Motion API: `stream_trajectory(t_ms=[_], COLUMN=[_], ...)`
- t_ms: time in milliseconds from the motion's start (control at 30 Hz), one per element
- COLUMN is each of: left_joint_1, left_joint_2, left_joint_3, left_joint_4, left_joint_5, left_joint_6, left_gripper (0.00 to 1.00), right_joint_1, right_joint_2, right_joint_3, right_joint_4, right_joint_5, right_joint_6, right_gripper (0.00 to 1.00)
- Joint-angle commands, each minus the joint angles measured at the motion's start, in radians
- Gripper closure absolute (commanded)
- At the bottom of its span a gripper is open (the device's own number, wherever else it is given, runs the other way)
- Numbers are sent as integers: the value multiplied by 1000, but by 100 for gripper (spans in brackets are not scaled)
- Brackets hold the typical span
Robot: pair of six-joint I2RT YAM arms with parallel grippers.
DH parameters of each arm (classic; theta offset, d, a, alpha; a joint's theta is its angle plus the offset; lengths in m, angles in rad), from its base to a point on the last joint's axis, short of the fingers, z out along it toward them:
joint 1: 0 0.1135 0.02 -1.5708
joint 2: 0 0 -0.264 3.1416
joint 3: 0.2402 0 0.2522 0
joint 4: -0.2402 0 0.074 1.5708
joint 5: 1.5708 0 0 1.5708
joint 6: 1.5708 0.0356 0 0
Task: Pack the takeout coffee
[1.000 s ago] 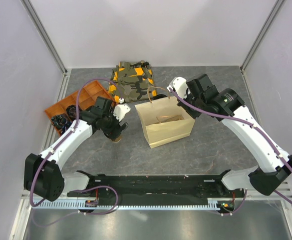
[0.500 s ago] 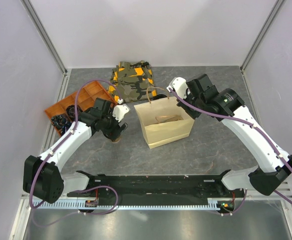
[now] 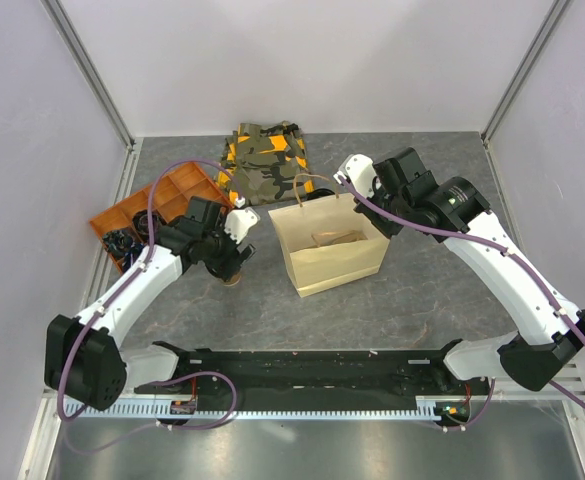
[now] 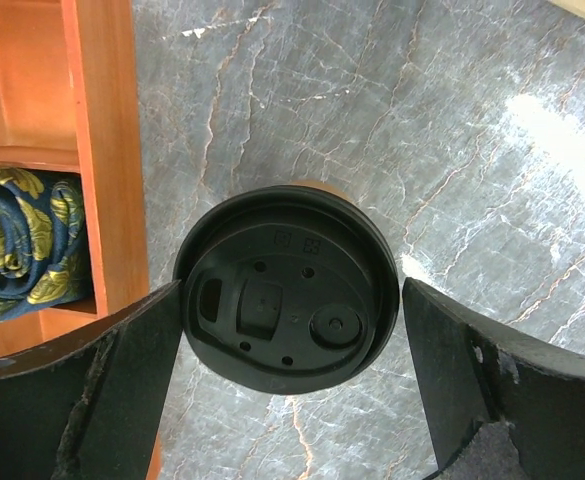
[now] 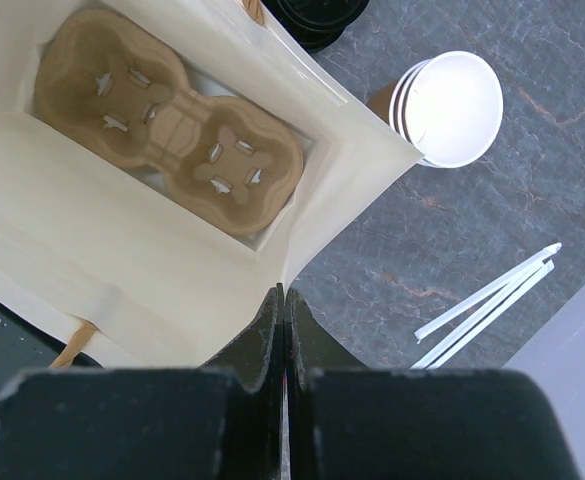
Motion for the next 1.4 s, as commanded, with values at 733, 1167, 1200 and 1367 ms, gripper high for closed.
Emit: stream_trajectory(t_ms=[733,1167,1200,1367], left_joint_1=[6,6,6,6], left_joint_2=[-15,-7,-7,-9], left_joint_3=[29,27,27,27], left_joint_4=[-18,-3,-4,-7], left_joint_5=[7,13,15,19], left_joint_6=[-23,-2,-3,-2], left_gripper=[5,21,22,27], right_joint_1=[-3,-3,-1,-1], right_joint_2=[-5,-5,-7,-5], right_joint_3=[17,14,14,14], right_joint_4=[8,7,7,7], right_joint_5=[-17,-15,-17,-18], right_joint_6=[-3,-3,-3,-5], right_gripper=[100,100,100,100])
